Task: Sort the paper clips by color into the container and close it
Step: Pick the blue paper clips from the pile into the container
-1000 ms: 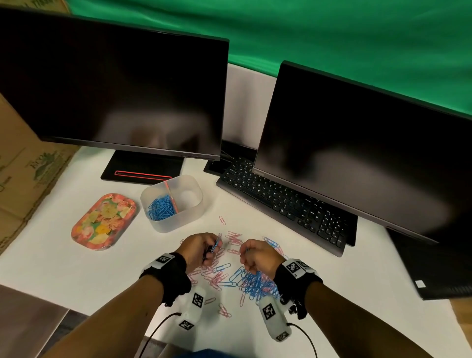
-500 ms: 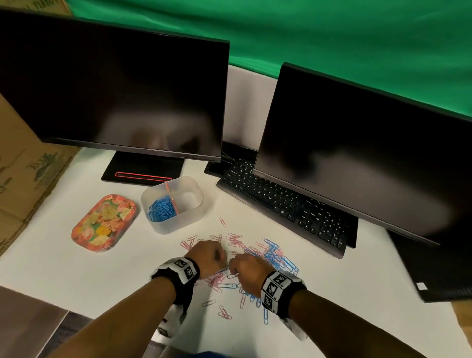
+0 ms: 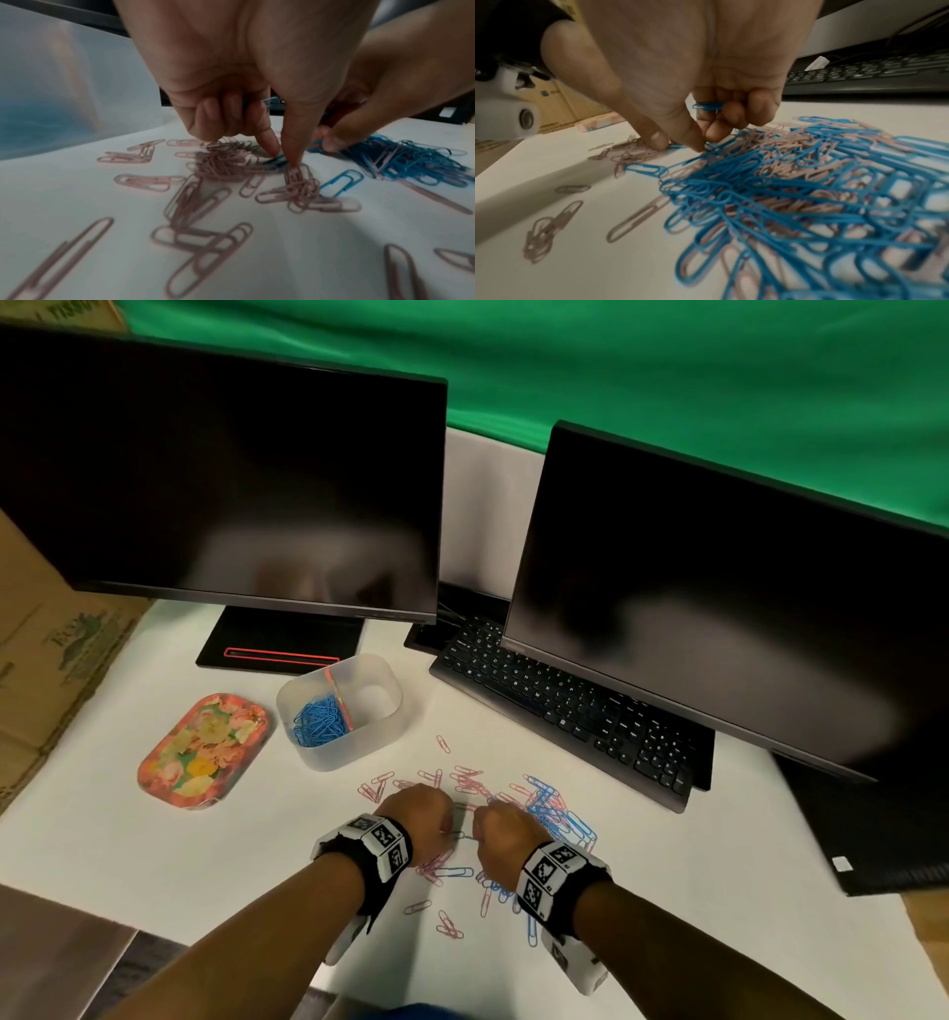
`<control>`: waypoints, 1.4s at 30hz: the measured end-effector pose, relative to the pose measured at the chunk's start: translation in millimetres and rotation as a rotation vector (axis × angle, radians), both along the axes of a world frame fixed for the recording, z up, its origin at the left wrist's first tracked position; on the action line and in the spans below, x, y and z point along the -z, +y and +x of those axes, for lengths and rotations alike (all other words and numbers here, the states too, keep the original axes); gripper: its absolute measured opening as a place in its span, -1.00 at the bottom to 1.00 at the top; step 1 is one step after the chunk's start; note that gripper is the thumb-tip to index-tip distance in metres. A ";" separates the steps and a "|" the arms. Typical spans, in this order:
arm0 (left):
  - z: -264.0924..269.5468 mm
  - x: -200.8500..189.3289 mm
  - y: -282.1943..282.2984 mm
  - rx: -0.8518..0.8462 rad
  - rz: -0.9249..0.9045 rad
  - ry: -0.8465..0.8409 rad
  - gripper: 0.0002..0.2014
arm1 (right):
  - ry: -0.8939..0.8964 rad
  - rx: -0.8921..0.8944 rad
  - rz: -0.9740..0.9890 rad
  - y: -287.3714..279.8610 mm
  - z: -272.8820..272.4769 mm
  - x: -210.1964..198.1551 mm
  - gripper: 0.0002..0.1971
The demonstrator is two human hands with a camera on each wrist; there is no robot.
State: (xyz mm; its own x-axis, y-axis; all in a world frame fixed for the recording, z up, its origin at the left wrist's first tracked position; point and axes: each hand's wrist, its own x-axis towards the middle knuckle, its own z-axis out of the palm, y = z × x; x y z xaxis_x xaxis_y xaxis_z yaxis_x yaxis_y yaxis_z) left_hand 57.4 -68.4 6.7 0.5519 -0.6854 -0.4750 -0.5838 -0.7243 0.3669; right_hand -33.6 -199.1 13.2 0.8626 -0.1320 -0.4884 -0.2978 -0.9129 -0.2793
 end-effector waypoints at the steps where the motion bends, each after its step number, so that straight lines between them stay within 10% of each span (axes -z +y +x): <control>1: -0.8 1.0 -0.4 0.003 0.007 -0.003 -0.86 | -0.022 0.037 0.014 -1.0 -0.9 0.9 -0.73; 9: 2.5 -4.6 -3.7 -0.113 -0.086 0.084 -0.85 | -0.133 0.327 0.216 -11.9 3.3 -3.4 -0.88; 17: 29.9 -42.1 19.0 -0.770 -0.658 0.537 -0.87 | -0.162 0.727 0.808 -6.8 51.2 -34.1 -0.75; 27: 85.5 -75.1 78.0 -1.317 -1.088 0.842 -0.84 | 0.074 0.618 1.099 56.1 141.1 -83.4 -0.91; 42: 127.9 -75.9 86.2 -1.371 -0.767 0.677 -0.62 | 0.109 0.605 1.000 75.1 181.6 -100.2 -0.81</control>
